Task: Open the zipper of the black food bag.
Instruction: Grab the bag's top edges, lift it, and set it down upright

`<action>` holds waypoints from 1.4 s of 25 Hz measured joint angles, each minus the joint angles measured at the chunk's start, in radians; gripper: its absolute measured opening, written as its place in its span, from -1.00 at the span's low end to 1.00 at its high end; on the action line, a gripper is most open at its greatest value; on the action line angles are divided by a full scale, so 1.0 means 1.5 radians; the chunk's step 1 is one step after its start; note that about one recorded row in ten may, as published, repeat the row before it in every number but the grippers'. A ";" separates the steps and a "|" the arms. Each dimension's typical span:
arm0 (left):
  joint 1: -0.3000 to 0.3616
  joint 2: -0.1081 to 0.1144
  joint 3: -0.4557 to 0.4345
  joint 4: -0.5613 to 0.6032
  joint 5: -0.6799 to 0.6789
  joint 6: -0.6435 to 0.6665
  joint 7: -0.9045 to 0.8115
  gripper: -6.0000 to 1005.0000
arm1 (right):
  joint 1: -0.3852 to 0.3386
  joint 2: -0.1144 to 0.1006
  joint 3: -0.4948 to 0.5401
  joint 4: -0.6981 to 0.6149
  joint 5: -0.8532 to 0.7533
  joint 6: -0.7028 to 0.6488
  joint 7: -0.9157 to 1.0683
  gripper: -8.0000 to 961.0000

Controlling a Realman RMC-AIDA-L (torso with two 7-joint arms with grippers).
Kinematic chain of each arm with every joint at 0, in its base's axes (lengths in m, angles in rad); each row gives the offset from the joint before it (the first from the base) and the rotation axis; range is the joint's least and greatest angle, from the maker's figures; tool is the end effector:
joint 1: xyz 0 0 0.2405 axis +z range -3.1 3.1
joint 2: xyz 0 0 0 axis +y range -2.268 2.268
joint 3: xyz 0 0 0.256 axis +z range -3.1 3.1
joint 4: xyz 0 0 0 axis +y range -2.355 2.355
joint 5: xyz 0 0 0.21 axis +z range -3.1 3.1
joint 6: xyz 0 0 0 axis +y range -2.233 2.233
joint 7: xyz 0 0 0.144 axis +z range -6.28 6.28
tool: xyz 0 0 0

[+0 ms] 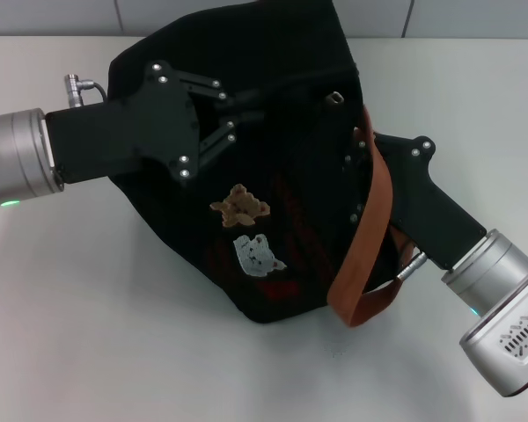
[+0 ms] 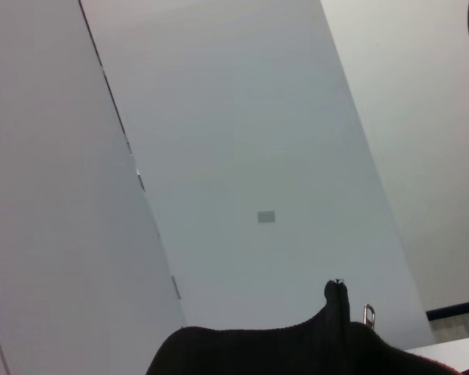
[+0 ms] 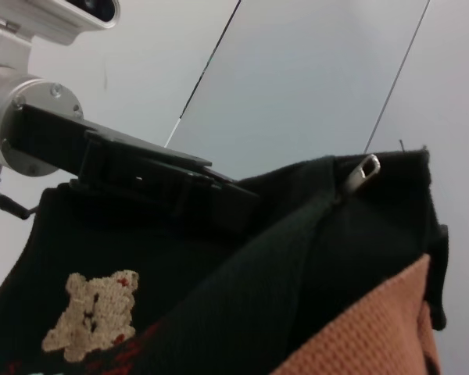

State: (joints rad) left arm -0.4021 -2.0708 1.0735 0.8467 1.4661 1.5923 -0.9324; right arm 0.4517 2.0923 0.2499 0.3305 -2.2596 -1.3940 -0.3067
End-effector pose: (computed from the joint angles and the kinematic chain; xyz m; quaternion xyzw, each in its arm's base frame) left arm -0.2041 0.3185 0.0161 -0.9176 0.0901 -0.3371 0.1903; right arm 0.2288 0.2733 -0.0957 -0.8218 -0.0810 0.3308 0.4567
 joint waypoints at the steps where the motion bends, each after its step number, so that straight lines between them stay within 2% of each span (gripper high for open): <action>1: 0.002 0.000 -0.003 0.000 0.000 0.000 0.000 -0.80 | 0.000 0.000 0.000 0.000 0.000 0.000 0.000 -0.99; 25: 0.064 0.003 -0.075 -0.036 -0.026 0.028 0.034 -0.80 | -0.053 0.000 0.007 -0.036 0.003 0.002 0.002 -0.99; 35: 0.080 0.004 -0.100 -0.036 -0.025 0.051 0.035 -0.81 | -0.075 0.000 0.009 -0.050 0.005 0.035 0.003 -0.99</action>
State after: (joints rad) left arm -0.2813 -2.0643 0.9233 0.7930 1.4282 1.6682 -0.8805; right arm 0.3394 2.0922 0.2627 0.2554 -2.2516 -1.3415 -0.3022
